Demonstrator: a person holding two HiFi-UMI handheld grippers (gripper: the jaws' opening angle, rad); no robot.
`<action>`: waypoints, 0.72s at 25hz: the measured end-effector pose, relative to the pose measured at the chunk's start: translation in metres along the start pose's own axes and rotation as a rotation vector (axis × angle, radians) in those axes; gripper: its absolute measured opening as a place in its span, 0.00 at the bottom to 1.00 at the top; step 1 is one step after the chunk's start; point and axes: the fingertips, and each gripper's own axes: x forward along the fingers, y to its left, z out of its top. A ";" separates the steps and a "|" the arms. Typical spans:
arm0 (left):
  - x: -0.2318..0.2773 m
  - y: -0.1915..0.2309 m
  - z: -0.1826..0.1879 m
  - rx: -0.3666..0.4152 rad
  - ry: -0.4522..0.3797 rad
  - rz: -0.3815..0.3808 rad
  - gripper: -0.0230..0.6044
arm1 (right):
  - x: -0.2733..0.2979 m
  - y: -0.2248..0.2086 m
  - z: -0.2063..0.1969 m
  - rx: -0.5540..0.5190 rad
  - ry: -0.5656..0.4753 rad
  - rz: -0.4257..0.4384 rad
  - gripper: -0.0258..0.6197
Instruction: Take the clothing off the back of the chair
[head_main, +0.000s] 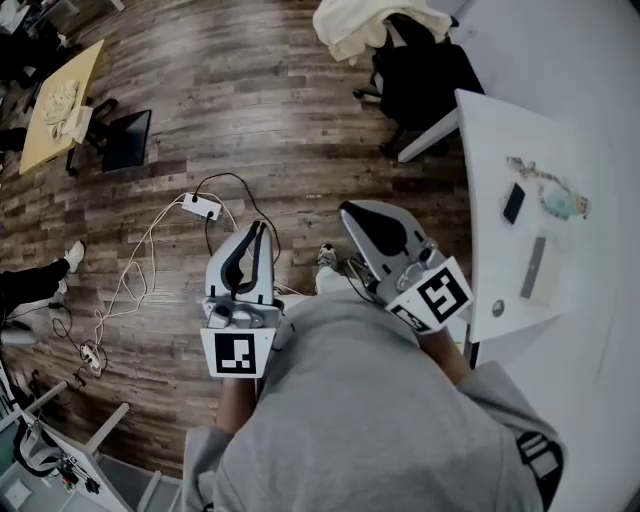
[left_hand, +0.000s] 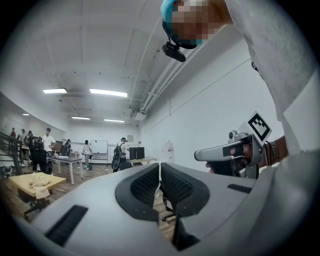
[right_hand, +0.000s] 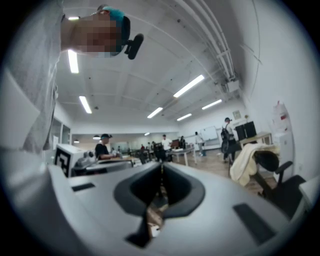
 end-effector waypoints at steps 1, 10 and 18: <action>0.004 -0.001 0.000 0.001 0.001 0.012 0.11 | 0.000 -0.005 0.001 -0.003 0.001 0.011 0.09; 0.033 -0.017 0.001 0.003 -0.002 0.078 0.11 | -0.011 -0.049 0.005 -0.004 0.011 0.041 0.09; 0.050 -0.020 -0.001 -0.003 0.014 0.069 0.11 | -0.014 -0.064 0.004 0.028 0.007 0.025 0.09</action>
